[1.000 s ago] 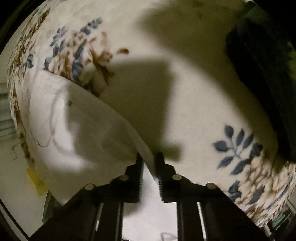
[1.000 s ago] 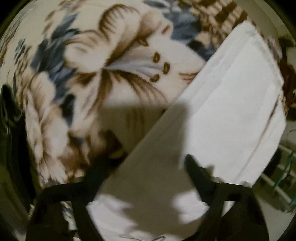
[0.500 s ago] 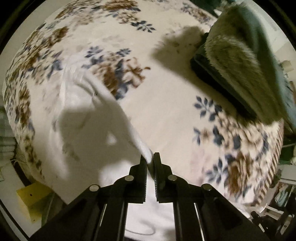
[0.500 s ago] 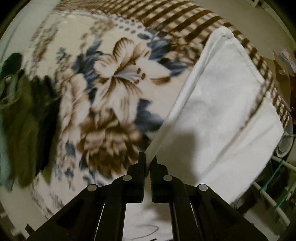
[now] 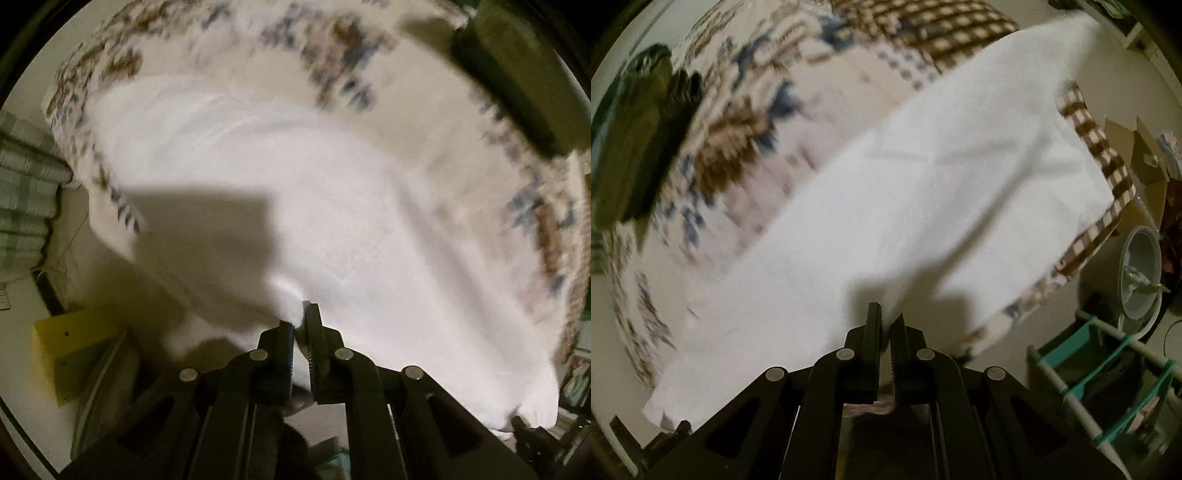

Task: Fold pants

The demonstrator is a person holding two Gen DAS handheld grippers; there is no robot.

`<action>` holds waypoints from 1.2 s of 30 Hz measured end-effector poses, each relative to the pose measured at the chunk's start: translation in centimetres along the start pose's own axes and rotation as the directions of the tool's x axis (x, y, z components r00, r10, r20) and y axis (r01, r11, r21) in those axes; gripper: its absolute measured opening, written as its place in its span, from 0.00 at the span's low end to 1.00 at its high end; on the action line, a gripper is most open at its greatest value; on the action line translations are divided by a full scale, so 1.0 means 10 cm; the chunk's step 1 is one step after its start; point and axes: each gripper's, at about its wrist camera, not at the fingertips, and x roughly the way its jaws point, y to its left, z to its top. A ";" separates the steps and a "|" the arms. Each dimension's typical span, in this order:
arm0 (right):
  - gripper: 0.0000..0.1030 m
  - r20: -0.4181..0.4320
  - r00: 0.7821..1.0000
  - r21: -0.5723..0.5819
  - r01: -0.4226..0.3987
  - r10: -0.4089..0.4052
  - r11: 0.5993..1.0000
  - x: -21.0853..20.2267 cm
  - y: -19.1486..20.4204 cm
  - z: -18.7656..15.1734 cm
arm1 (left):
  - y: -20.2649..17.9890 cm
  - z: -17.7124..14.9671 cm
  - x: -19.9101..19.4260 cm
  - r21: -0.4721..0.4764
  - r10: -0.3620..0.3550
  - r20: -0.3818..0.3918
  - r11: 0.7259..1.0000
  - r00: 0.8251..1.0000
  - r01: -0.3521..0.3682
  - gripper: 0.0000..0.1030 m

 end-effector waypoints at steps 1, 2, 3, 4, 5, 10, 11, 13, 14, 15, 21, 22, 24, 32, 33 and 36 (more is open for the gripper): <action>0.04 -0.007 1.000 -0.011 0.007 -0.007 1.000 0.10 -0.06 -0.05 | 0.07 -0.04 0.21 -0.013 0.007 -0.033 1.000 0.999 -0.007 0.07; 0.05 -0.019 1.000 -0.013 0.015 -0.015 1.000 0.22 -0.14 -0.10 | 0.11 -0.07 0.33 -0.023 0.006 -0.049 1.000 0.999 -0.007 0.09; 0.05 -0.032 0.999 -0.009 0.021 -0.021 1.000 0.31 -0.19 -0.12 | 0.16 -0.09 0.45 -0.034 0.002 -0.070 0.999 0.998 -0.004 0.09; 0.05 -0.061 0.998 0.007 0.021 -0.021 1.000 0.44 -0.29 -0.16 | 0.18 -0.10 0.50 -0.042 -0.008 -0.077 0.999 0.997 0.004 0.09; 0.10 -0.093 0.996 0.034 0.002 0.002 0.999 0.52 -0.39 -0.19 | 0.22 -0.11 0.54 -0.053 -0.030 -0.076 0.998 0.997 0.026 0.09; 0.47 -0.072 0.991 0.144 -0.104 0.115 0.984 0.42 -1.01 -0.23 | 0.26 -0.16 0.49 -0.055 -0.090 -0.057 0.995 0.994 0.087 0.27; 0.48 -0.030 0.991 0.174 -0.123 0.130 0.977 0.31 -1.18 -0.21 | 0.27 -0.16 0.47 -0.056 -0.097 -0.061 0.994 0.993 0.094 0.42; 0.50 0.041 0.988 0.230 -0.152 0.146 0.961 0.13 -1.47 -0.16 | 0.29 -0.13 0.45 -0.056 -0.105 -0.053 0.993 0.993 0.102 0.62; 0.50 0.086 0.985 0.270 -0.169 0.151 0.948 0.04 -1.65 -0.09 | 0.31 -0.11 0.42 -0.060 -0.108 -0.036 0.993 0.994 0.106 0.63; 0.50 0.120 0.982 0.301 -0.177 0.147 0.937 -0.04 -1.79 -0.01 | 0.31 -0.09 0.40 -0.060 -0.109 -0.024 0.992 0.994 0.107 0.63; 0.50 0.235 0.970 0.425 -0.156 0.057 0.892 -0.19 -2.37 0.69 | 0.20 0.12 0.29 -0.043 -0.082 0.028 0.996 0.996 0.083 0.63; 0.50 0.228 0.972 0.433 -0.145 0.047 0.890 -0.14 -2.41 0.77 | 0.17 0.15 0.28 -0.036 -0.078 0.034 0.996 0.996 0.079 0.63; 0.50 0.195 0.981 0.468 -0.115 0.025 0.876 0.02 -2.46 0.94 | 0.23 0.22 0.30 -0.021 -0.065 0.040 0.998 0.997 0.065 0.63; 0.06 0.237 0.957 0.400 0.063 -0.170 0.914 -0.04 -2.20 0.97 | 0.12 0.36 0.40 0.033 0.000 0.041 0.999 0.999 -0.002 0.63; 0.06 0.234 0.953 0.420 0.081 -0.194 0.904 -0.06 -2.23 0.95 | 0.13 0.36 0.40 0.041 0.003 0.039 0.999 0.999 -0.004 0.63; 0.05 0.145 0.963 0.435 0.144 -0.227 0.889 0.06 -2.41 0.96 | 0.03 0.27 0.40 0.057 0.013 0.027 0.998 1.000 -0.014 0.63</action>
